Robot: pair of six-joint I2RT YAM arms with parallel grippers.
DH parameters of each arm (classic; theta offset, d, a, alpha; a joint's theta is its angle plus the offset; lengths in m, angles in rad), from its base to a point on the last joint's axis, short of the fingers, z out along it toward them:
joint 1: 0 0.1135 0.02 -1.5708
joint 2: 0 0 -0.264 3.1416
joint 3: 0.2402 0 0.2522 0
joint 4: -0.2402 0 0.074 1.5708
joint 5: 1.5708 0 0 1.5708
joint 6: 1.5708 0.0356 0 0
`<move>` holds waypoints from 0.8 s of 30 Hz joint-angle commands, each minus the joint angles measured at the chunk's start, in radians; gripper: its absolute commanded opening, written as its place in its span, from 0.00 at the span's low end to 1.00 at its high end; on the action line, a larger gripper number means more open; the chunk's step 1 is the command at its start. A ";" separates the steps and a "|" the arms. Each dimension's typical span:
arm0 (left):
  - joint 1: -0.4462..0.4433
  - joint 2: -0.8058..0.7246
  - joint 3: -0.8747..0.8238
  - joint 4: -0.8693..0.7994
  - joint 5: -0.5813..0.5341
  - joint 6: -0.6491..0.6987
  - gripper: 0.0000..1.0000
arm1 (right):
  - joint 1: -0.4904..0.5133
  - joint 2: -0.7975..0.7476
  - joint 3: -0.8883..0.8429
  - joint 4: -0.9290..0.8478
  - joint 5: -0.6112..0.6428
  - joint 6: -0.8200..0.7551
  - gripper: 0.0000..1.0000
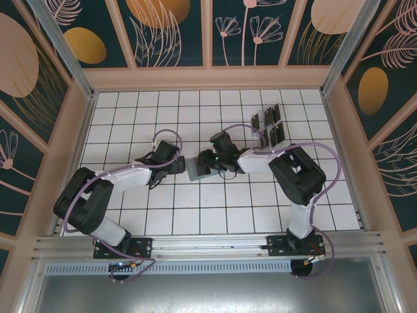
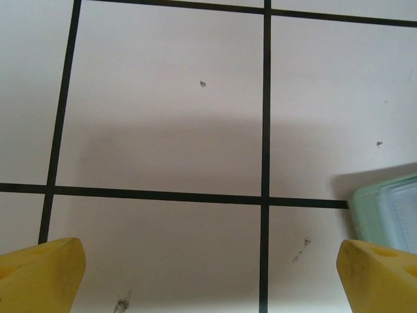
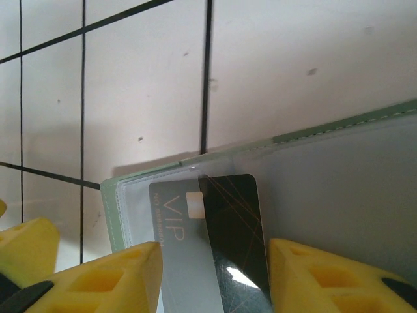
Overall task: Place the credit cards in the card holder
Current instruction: Insert the credit card into the card slot.
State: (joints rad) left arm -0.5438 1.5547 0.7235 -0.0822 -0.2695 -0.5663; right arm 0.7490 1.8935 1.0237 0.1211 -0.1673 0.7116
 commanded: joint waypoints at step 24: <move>0.007 0.114 -0.015 0.008 -0.017 -0.031 0.98 | 0.120 0.026 0.068 -0.091 0.066 -0.075 0.46</move>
State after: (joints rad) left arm -0.5419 1.6264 0.7235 -0.0708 -0.2798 -0.5816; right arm 0.8417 1.9144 1.0725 0.0605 -0.1173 0.6609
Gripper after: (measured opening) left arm 0.985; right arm 0.458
